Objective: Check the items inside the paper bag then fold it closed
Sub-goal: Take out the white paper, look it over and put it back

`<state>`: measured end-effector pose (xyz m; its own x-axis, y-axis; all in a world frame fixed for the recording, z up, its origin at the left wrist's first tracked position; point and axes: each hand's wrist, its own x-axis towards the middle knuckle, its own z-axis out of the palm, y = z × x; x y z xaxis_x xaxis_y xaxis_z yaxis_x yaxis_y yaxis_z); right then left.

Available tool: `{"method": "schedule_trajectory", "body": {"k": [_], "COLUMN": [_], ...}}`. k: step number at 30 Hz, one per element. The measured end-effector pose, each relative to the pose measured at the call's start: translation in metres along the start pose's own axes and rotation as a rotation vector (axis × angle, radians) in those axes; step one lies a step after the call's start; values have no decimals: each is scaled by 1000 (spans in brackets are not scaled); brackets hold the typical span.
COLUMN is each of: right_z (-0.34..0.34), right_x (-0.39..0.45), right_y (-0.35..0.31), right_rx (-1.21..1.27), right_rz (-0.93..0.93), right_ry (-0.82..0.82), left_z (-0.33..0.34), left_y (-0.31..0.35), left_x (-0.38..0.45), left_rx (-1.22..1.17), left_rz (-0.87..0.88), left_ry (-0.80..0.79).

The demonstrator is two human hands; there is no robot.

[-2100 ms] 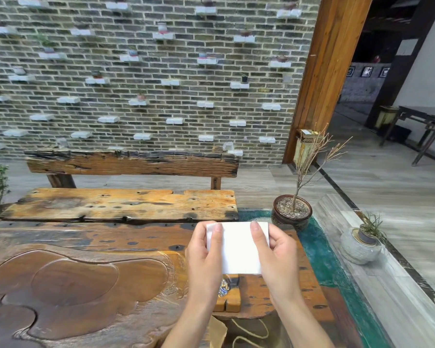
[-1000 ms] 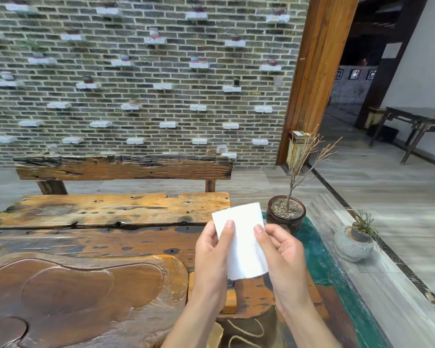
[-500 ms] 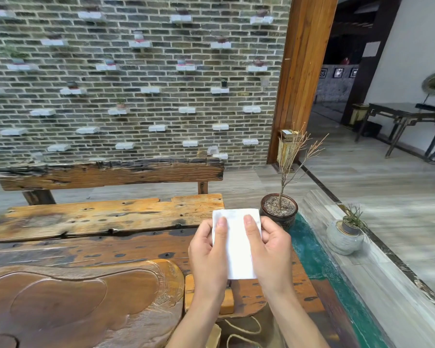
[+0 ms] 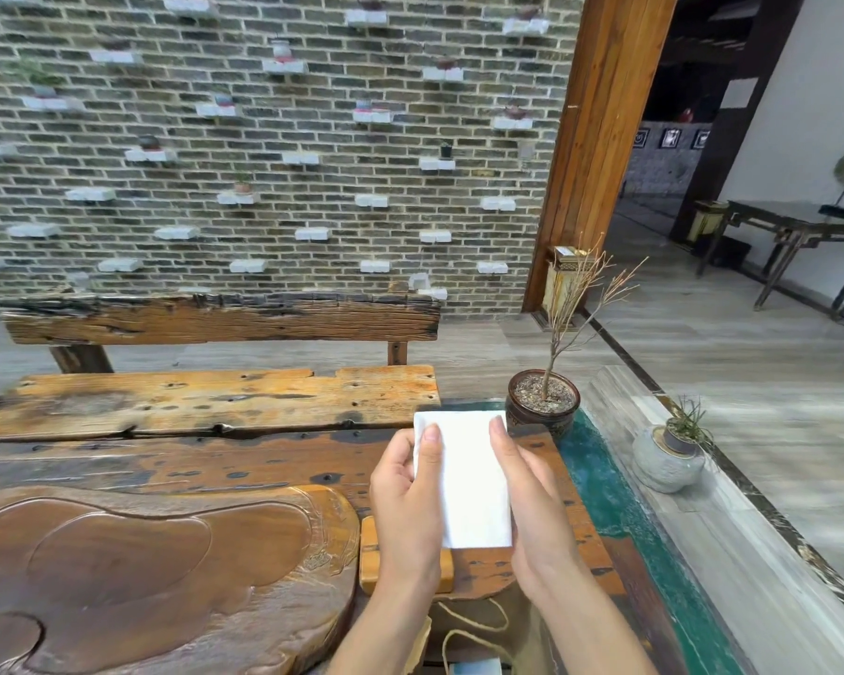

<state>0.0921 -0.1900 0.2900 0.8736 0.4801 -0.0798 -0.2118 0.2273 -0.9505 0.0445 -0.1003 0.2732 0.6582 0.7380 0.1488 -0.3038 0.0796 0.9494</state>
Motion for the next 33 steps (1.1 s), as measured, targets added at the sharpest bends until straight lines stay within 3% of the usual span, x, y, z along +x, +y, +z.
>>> {"method": "schedule_trajectory", "body": {"k": [4,14,25,33], "right_z": [-1,-8,-47,-103], "right_x": [-6,-8,-8,-3], "right_y": [5,20,51,75], "right_rx": [141,37,107,65], "right_rz": [233,287,376,441], "right_ry": [-102,-21,111,194], "left_z": [-6,-26,-56,-98], "left_y": [-4,-21,-54,-96], "left_x": [-5,-4,-16,-24], "left_rx": [21,146,122,322], "left_rz": [-11,11,-180,-305], "left_ry": [-8,-4,-51,-157]}}
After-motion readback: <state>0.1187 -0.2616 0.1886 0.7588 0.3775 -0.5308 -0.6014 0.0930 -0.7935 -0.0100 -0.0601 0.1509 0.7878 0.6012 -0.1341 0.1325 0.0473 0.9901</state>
